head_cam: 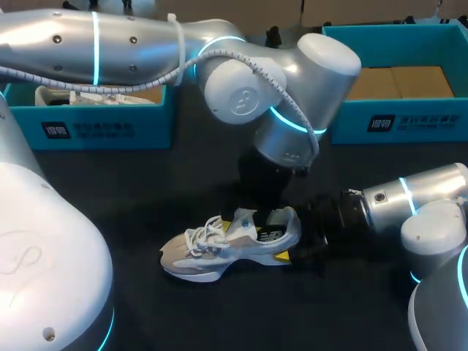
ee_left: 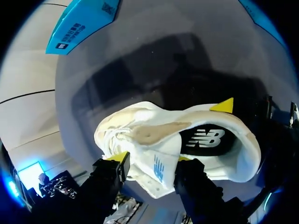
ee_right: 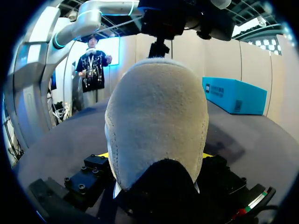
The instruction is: Take the shoe out of the shoebox, open the shoe tongue, remove and reinsert the insole, then place the shoe into the shoebox
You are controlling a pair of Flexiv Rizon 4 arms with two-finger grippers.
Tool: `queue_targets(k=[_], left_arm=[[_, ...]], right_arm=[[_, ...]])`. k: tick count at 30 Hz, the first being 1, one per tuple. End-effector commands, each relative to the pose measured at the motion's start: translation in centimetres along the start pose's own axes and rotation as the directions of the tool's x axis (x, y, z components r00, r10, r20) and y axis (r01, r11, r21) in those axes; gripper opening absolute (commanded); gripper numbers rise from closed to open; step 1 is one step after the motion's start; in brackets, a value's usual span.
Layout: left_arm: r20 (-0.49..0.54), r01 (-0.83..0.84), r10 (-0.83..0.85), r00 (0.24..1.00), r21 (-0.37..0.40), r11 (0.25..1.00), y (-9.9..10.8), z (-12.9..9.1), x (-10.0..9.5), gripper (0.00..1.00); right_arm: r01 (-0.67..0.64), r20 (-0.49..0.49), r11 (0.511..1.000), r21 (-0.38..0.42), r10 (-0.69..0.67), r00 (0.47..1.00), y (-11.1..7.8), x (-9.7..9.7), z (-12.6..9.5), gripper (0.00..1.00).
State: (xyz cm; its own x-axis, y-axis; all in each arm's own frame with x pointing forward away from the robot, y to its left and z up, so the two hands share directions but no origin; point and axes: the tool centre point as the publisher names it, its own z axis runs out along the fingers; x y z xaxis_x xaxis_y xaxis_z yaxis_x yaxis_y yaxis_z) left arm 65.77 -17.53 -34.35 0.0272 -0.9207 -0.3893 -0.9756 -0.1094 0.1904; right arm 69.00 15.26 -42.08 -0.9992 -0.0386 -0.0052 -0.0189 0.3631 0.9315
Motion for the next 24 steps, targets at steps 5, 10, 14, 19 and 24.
queue_targets(k=[5, 10, 14, 19, 24], left_arm=[[-0.011, 0.026, -0.026, 1.0, 0.015, 1.0, 0.8, -1.0, -0.4, 0.49], [-0.01, 0.025, -0.025, 1.0, 0.023, 0.999, 0.8, -1.2, -0.8, 0.45], [-0.021, 0.023, -0.022, 1.0, 0.025, 0.999, 0.8, -1.3, -1.0, 0.39], [-0.033, 0.019, -0.018, 0.999, 0.019, 1.0, 0.7, -1.4, -1.4, 0.27], [-0.065, 0.008, -0.008, 0.998, 0.012, 1.0, 0.8, -1.8, -2.1, 0.0]], right_arm=[[-0.002, 0.0, 1.0, 0.004, 0.002, 1.0, 0.0, -0.1, 0.2, 0.0], [-0.002, 0.0, 1.0, 0.004, 0.002, 1.0, 0.0, -0.1, 0.2, 0.0], [-0.002, 0.0, 1.0, 0.004, 0.002, 1.0, 0.0, -0.1, 0.2, 0.0], [-0.002, 0.0, 1.0, 0.004, 0.002, 1.0, 0.0, -0.1, 0.2, 0.0], [-0.002, 0.0, 1.0, 0.004, 0.002, 1.0, 0.0, -0.1, 0.2, 0.0]])
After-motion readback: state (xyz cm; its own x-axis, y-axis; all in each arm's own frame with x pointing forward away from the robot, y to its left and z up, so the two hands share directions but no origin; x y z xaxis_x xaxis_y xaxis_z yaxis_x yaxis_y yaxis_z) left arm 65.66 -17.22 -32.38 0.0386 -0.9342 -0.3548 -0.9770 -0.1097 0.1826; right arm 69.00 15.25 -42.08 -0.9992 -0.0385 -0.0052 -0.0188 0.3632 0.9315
